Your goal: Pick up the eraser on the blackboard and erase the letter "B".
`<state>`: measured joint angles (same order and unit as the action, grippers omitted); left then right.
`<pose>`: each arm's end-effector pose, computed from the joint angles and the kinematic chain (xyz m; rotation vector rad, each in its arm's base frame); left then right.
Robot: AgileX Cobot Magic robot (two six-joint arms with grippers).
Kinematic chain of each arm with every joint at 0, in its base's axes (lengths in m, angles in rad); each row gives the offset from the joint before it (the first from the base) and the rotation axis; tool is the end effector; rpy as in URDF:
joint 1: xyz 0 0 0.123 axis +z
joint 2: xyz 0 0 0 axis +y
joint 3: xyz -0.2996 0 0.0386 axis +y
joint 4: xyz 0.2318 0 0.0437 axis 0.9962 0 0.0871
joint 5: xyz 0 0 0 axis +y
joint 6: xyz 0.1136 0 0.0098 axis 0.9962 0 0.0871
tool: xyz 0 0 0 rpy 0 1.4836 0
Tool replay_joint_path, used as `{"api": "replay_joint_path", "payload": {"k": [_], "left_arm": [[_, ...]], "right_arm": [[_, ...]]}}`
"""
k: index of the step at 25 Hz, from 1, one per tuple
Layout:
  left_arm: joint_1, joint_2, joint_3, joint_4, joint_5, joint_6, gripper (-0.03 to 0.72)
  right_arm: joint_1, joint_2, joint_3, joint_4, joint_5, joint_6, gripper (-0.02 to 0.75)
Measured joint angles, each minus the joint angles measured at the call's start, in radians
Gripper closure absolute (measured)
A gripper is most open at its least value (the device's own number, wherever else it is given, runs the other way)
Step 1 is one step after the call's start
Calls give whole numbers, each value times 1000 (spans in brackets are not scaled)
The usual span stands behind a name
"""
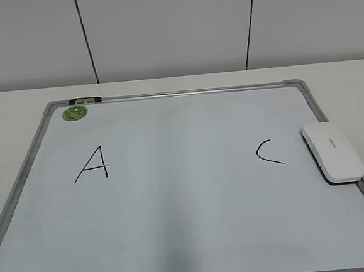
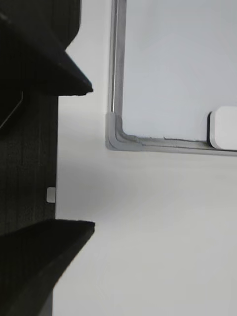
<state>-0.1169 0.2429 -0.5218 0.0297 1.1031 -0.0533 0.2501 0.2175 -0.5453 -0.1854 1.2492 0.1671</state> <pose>0.0139 0.0014 0.2617 0.0753 2.3066 -0.0496 0.0020 -0.0201 0.2585 -0.0878 2.3819 -0.0416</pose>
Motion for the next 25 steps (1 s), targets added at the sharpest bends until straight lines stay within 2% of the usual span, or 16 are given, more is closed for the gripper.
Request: {"api": "replay_joint_path", "payload": {"k": [7, 16, 25], "left_arm": [[-1, -2, 1, 0, -2, 4, 137], [-1, -2, 1, 0, -2, 4, 146], [-1, -2, 1, 0, -2, 4, 178]], "right_arm": [[0, -15, 28, -28, -59, 0, 163], [0, -15, 47, 88, -96, -136, 163], [0, -15, 47, 91, -101, -145, 163]]}}
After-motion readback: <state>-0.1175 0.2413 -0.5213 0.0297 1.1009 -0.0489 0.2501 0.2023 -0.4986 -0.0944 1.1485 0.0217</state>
